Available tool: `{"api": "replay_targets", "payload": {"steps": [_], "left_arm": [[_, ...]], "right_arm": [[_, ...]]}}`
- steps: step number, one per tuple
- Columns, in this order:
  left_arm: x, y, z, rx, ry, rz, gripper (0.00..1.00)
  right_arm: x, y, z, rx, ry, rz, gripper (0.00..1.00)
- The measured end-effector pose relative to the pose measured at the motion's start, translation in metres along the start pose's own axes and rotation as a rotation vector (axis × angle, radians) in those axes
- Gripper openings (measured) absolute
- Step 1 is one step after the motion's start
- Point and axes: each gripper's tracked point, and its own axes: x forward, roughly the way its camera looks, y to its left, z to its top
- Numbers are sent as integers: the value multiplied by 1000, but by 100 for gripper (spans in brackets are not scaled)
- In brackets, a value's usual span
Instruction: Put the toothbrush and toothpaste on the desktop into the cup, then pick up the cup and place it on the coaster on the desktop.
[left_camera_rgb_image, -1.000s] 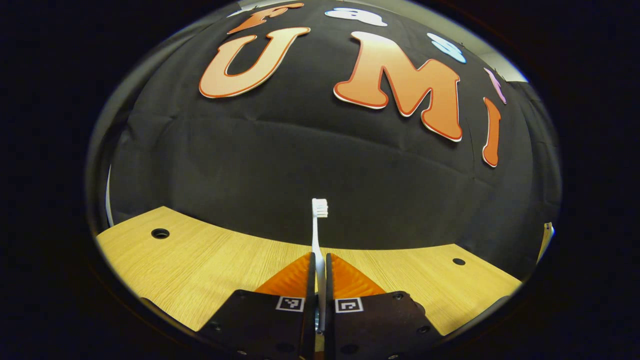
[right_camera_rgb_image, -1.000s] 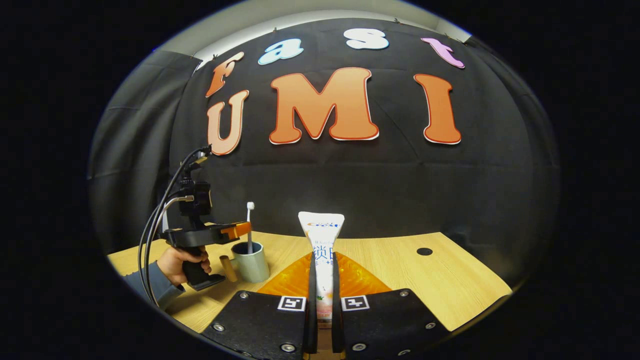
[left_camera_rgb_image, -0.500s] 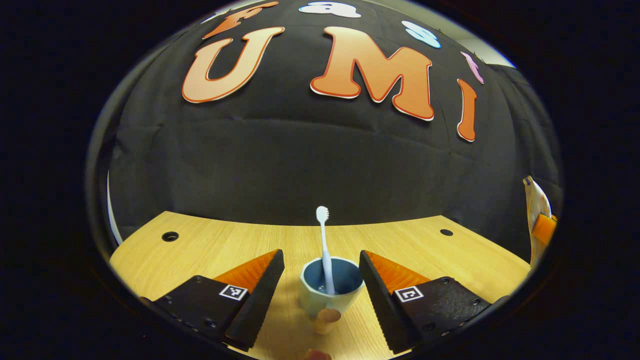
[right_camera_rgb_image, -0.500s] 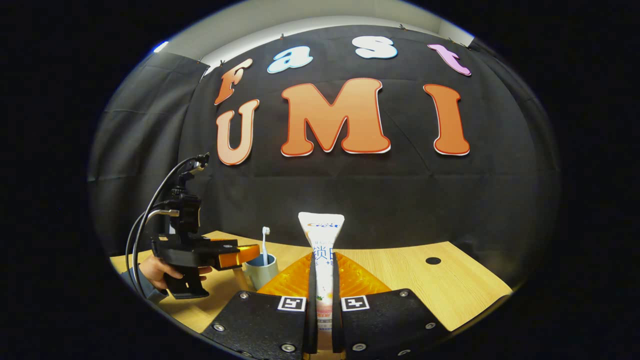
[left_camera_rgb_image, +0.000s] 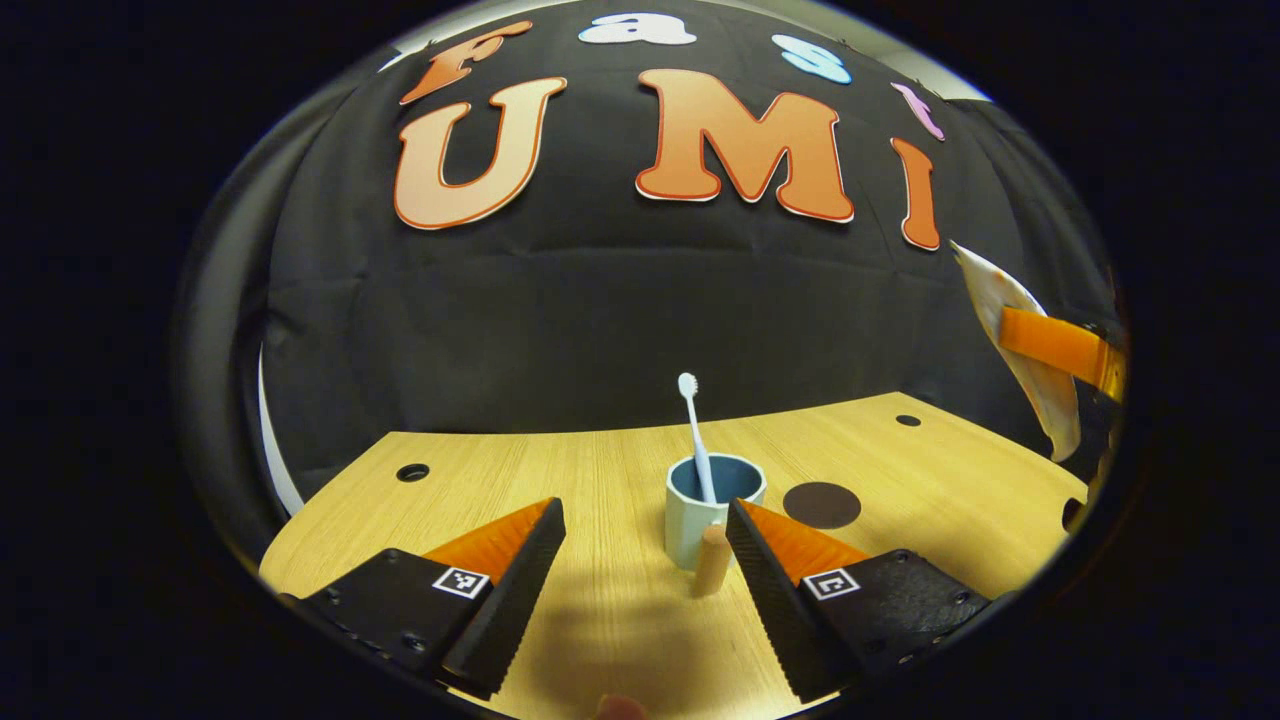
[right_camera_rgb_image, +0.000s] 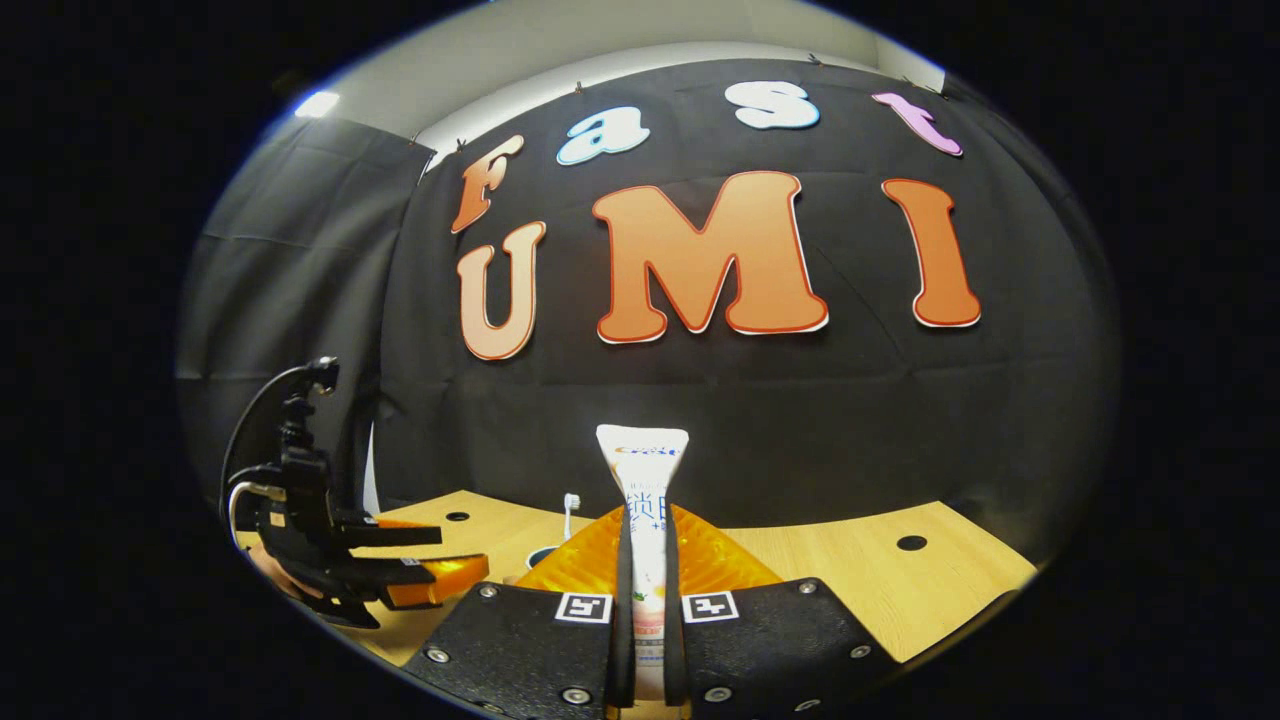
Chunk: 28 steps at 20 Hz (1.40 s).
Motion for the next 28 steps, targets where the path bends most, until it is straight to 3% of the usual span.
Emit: {"api": "replay_targets", "payload": {"steps": [9, 28], "left_arm": [[-11, 6, -37, -36, 22, -5, 98], [2, 19, -67, -94, 65, -9, 98]], "right_arm": [[47, 54, 19, 2, -103, 133, 11], [159, 99, -49, 117, -18, 241, 12]]}}
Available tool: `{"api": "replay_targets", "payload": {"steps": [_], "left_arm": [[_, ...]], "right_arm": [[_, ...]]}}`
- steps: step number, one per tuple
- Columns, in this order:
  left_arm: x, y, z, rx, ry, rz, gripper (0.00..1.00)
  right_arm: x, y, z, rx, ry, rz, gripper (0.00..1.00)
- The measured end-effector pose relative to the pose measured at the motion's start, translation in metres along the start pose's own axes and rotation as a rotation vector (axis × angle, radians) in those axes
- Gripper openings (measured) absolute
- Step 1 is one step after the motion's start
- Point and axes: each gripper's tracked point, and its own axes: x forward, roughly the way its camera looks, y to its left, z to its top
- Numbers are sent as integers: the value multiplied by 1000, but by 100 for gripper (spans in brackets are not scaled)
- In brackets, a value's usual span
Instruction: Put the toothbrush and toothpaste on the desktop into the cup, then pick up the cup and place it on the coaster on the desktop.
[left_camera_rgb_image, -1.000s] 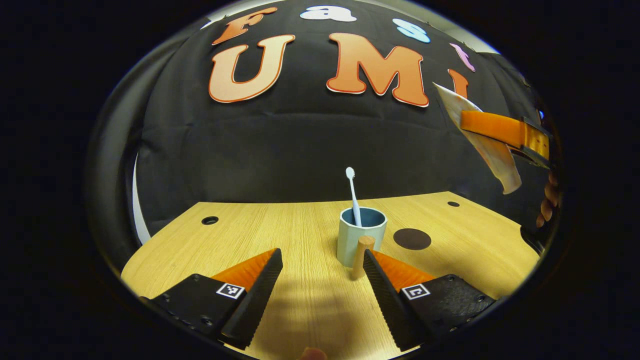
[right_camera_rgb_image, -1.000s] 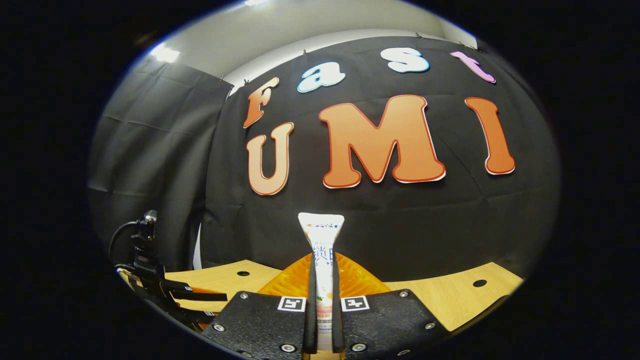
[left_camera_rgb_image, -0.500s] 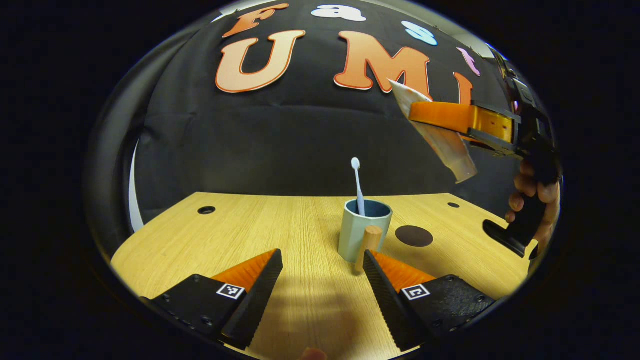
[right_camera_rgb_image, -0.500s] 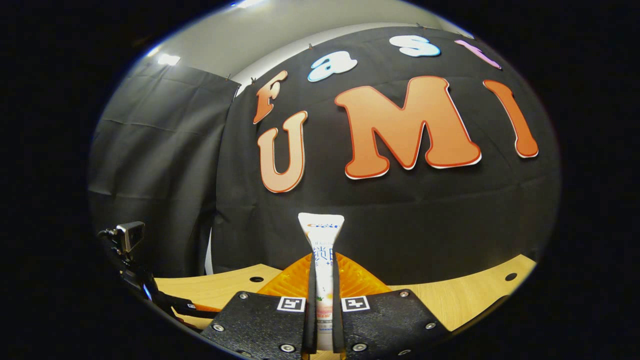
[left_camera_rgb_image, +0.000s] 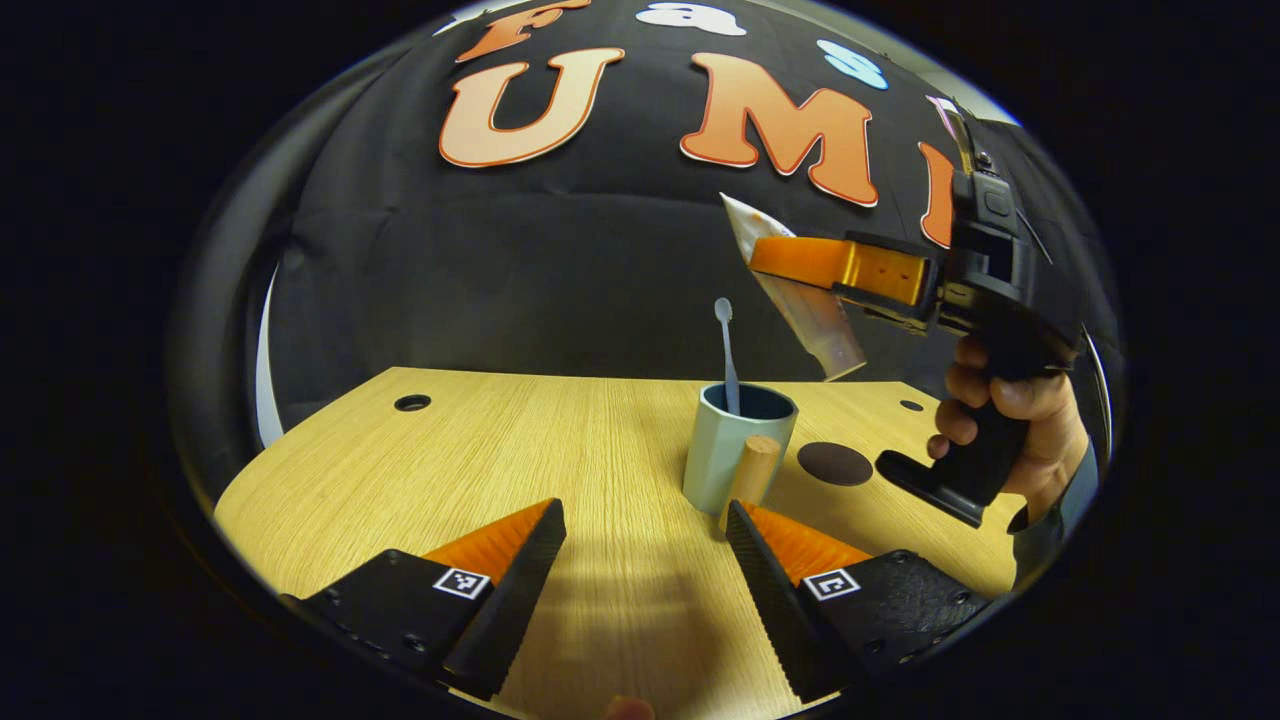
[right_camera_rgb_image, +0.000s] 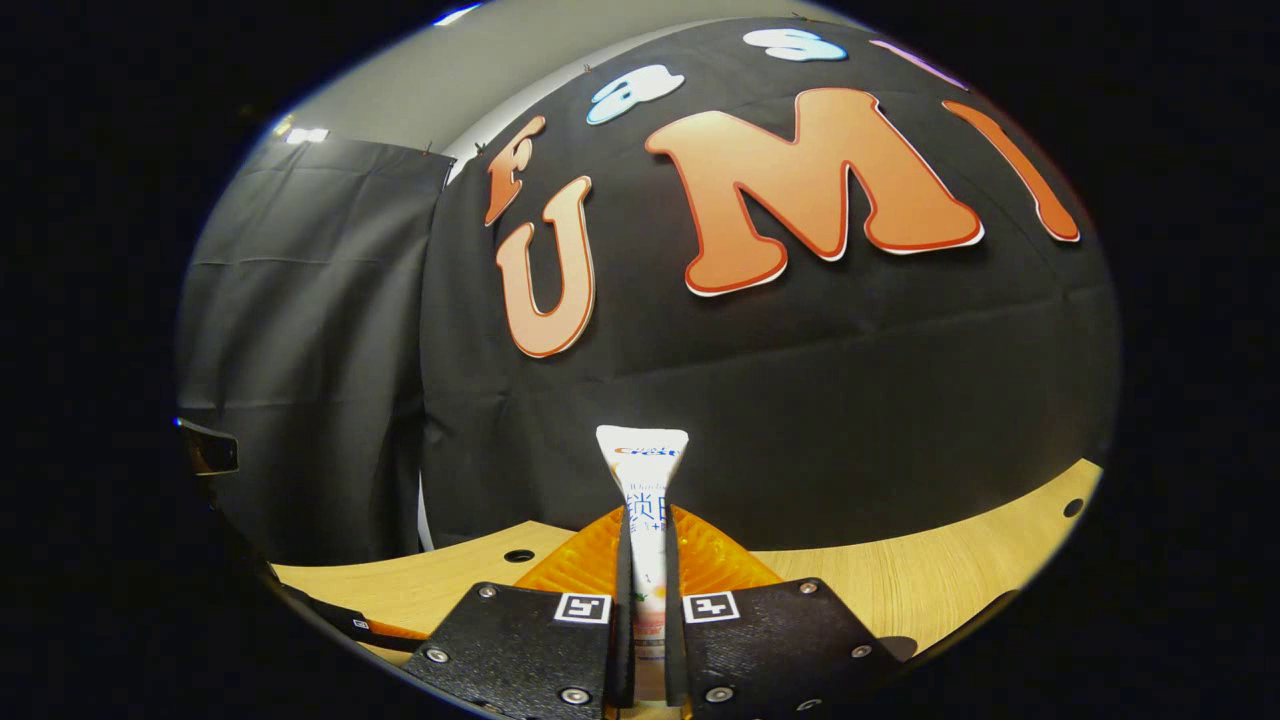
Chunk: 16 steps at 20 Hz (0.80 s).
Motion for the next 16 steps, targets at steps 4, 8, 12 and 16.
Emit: {"api": "replay_targets", "payload": {"steps": [4, 8, 12, 16], "left_arm": [[2, 2, 1, -16, -6, 19, 98], [-3, 1, 9, -37, -32, 11, 97], [-1, 7, 7, -46, -33, 45, 98], [-4, 13, 7, -54, -42, 72, 97]], "right_arm": [[16, 1, -12, 13, 6, 8, 12], [25, 1, -29, 54, 28, 20, 12], [30, -8, -43, 59, 42, -5, 13], [33, -6, -57, 61, 65, -15, 13]]}}
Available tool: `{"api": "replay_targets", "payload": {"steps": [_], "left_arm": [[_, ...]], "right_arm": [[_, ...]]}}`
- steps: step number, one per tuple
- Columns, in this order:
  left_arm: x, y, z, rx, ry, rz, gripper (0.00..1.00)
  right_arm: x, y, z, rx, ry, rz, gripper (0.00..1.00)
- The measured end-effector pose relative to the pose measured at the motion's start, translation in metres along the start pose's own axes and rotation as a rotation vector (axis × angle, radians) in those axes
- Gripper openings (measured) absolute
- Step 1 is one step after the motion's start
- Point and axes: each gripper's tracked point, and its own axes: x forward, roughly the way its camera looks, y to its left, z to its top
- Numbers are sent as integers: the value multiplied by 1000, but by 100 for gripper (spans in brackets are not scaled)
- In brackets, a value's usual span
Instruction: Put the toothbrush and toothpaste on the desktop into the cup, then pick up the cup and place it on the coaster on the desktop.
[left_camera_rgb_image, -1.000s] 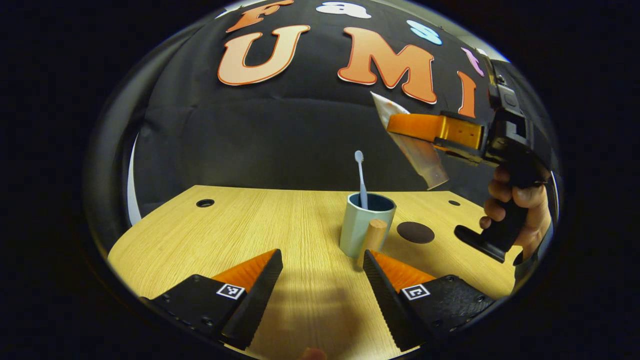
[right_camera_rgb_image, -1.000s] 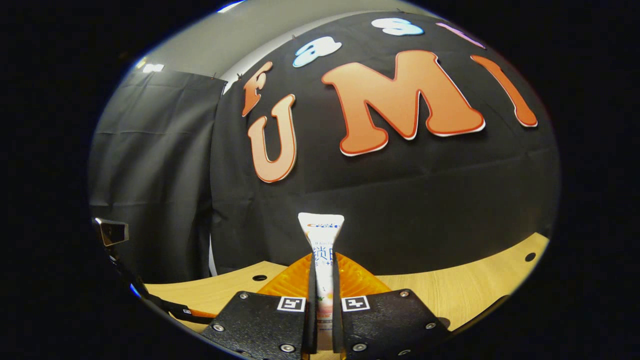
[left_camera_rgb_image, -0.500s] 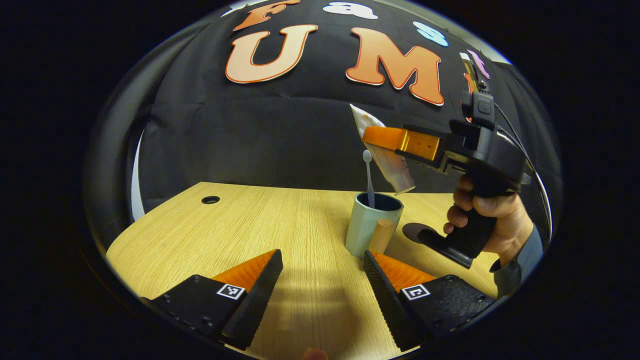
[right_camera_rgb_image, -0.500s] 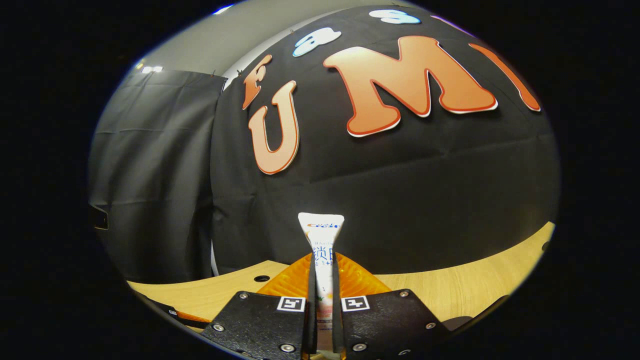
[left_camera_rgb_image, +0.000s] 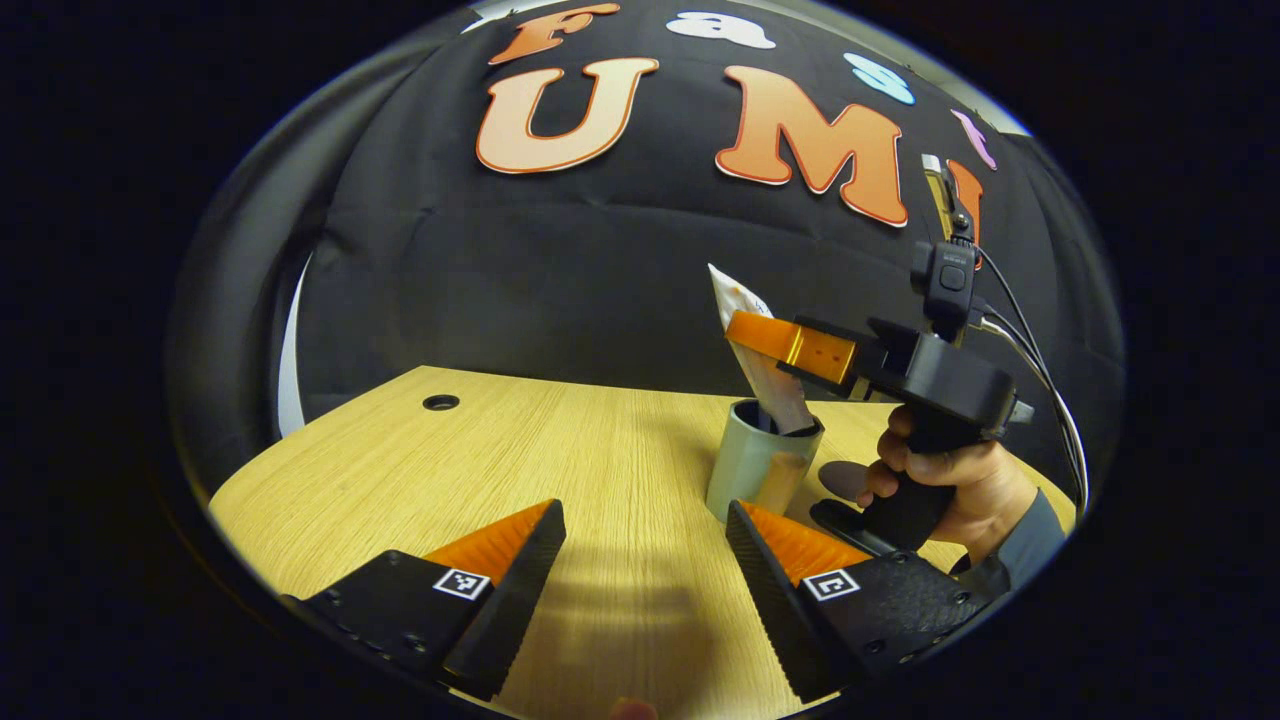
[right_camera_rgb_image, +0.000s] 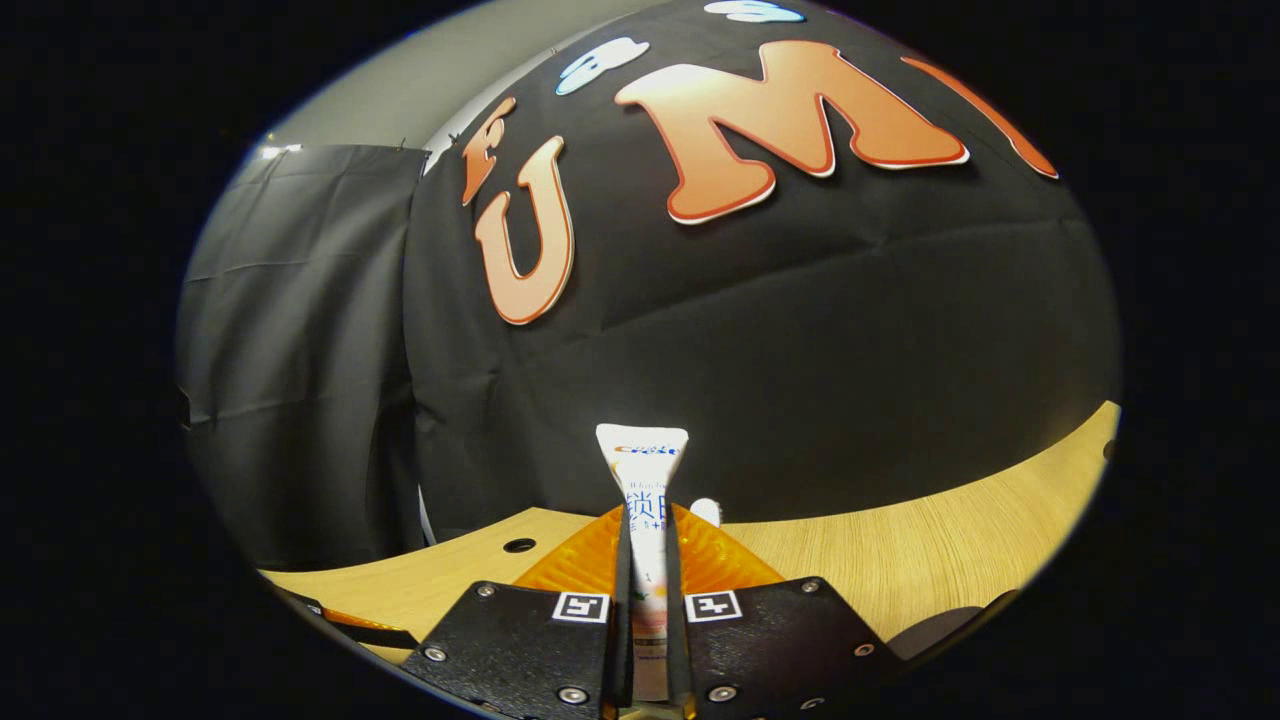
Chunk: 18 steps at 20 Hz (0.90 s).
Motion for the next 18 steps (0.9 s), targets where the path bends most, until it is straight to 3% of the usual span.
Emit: {"api": "replay_targets", "payload": {"steps": [10, 18], "left_arm": [[-3, -7, -2, -19, 10, -21, 98], [-6, -19, 0, -34, 9, -61, 98]], "right_arm": [[-26, -5, -26, -30, 180, -35, 17], [-66, -4, -22, -39, 246, -29, 29]]}}
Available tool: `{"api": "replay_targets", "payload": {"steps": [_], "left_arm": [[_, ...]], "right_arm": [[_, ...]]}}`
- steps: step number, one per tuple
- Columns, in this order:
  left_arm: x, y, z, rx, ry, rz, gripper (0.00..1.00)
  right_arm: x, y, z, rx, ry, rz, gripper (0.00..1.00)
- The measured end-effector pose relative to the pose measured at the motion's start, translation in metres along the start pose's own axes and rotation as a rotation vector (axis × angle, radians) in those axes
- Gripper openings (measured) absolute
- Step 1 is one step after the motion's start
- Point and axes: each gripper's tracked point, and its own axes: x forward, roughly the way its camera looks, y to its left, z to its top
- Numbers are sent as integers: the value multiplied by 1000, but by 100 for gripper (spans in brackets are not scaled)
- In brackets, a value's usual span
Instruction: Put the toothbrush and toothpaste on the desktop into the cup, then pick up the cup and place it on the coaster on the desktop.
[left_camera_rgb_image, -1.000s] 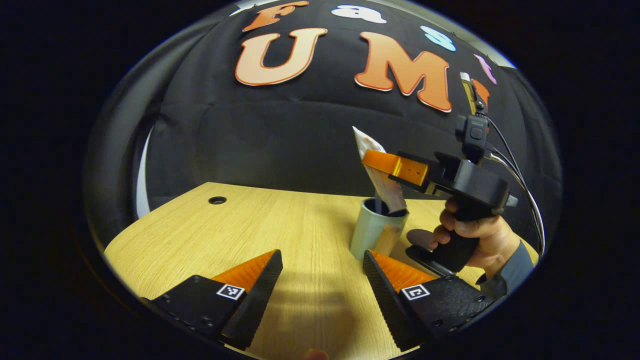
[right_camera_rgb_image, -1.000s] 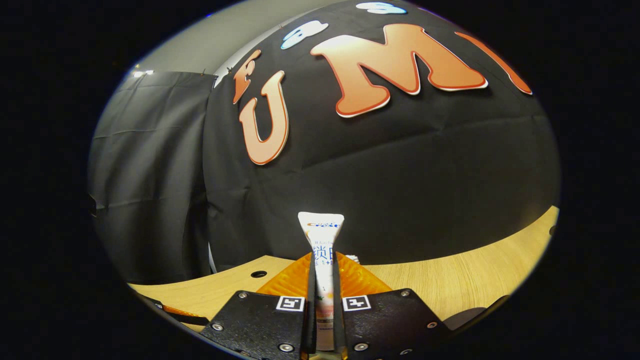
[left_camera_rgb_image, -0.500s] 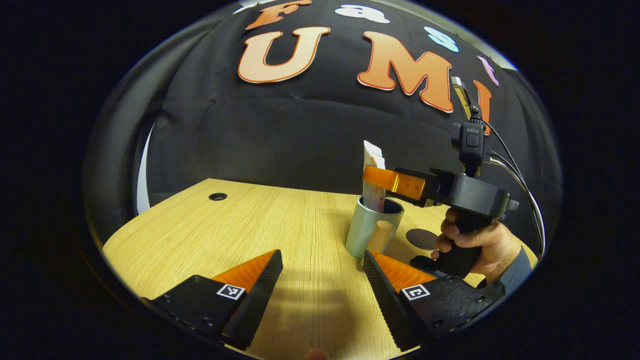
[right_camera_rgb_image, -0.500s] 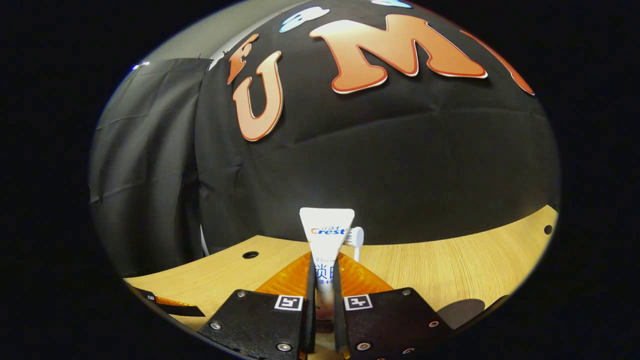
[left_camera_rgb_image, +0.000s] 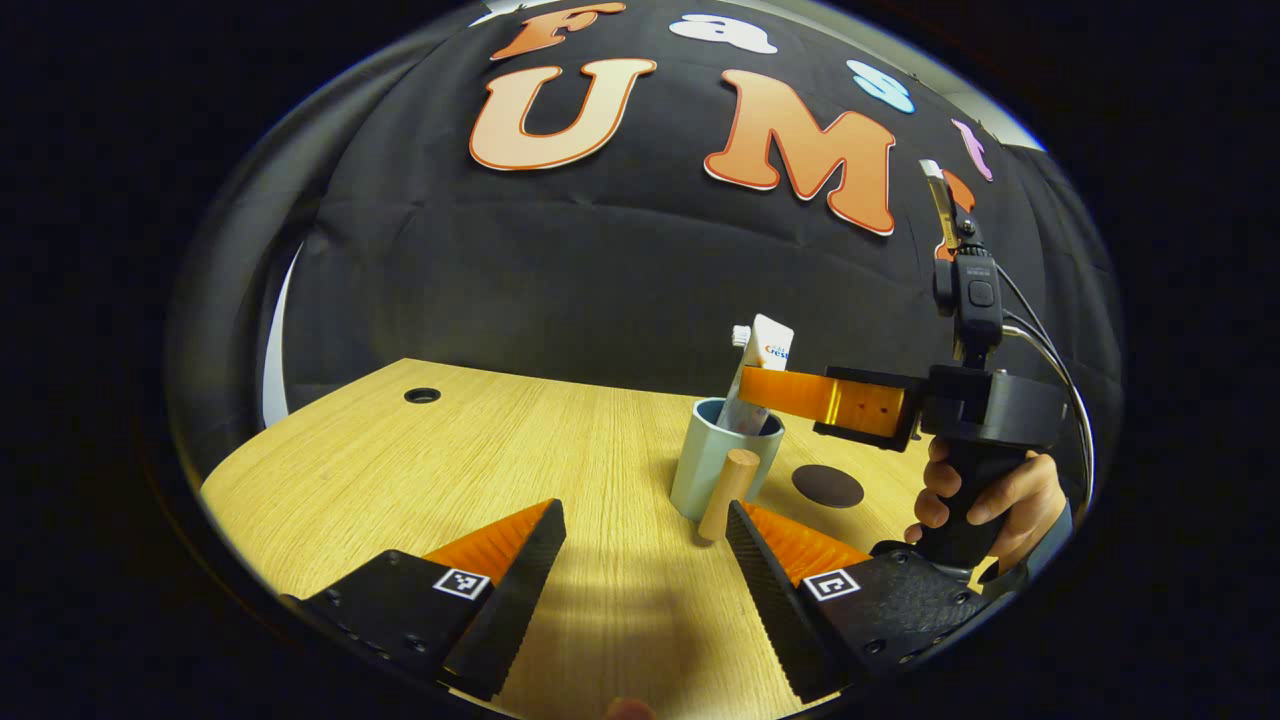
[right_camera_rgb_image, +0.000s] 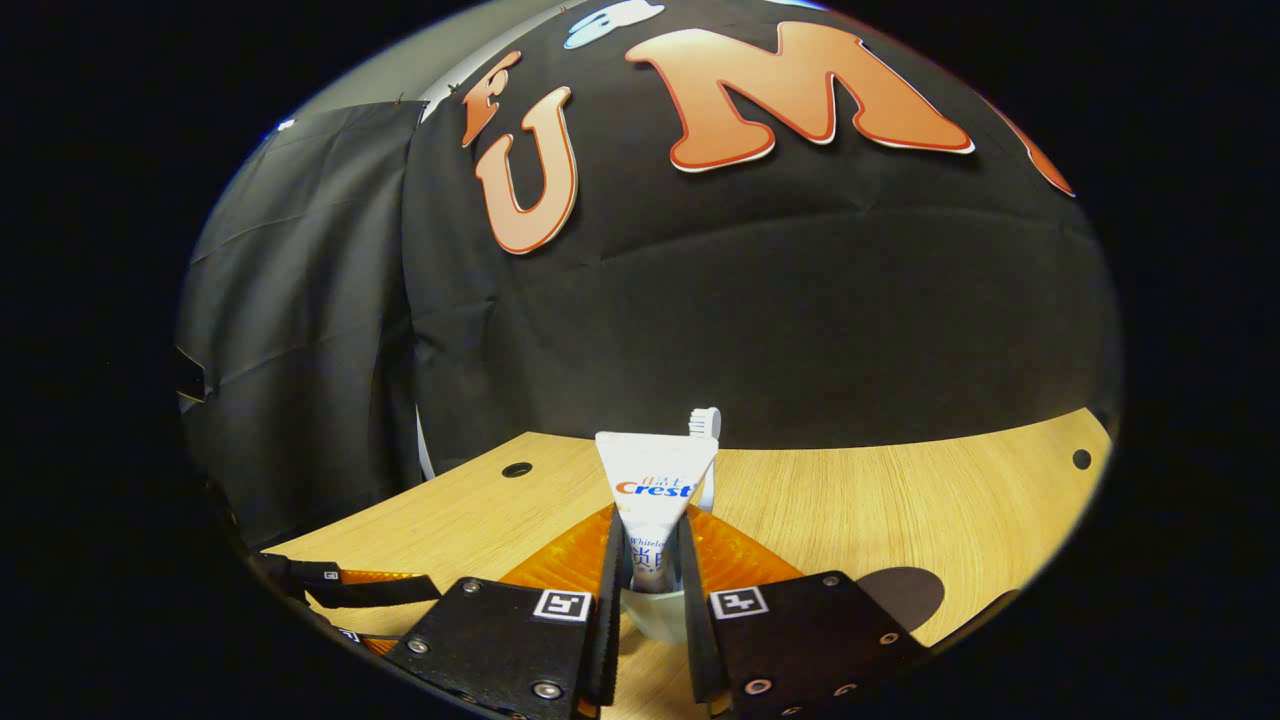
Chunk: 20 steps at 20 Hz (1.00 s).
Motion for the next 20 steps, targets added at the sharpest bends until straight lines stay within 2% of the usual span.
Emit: {"api": "replay_targets", "payload": {"steps": [2, 3, 8, 9, 13, 18, 20], "left_arm": [[1, -2, 0, 0, 6, -8, 98], [1, -5, 2, 2, 3, -12, 98], [0, -23, 14, 27, 3, -47, 97], [-1, -29, 21, 42, -3, -56, 97], [5, -50, 39, 76, 24, -102, 97], [34, -63, 47, 81, 180, -142, 97], [42, -65, 47, 115, 257, -144, 97]], "right_arm": [[-14, 0, 6, -29, -11, -1, 35], [-20, 1, 12, -43, -29, -4, 42], [-60, -4, 59, -95, -139, -19, 66], [-72, -5, 69, -96, -168, -24, 74], [-115, -24, 99, -107, -248, -66, 91], [-170, -60, 119, -139, -296, -145, 96], [-189, -63, 117, -98, -303, -130, 95]]}}
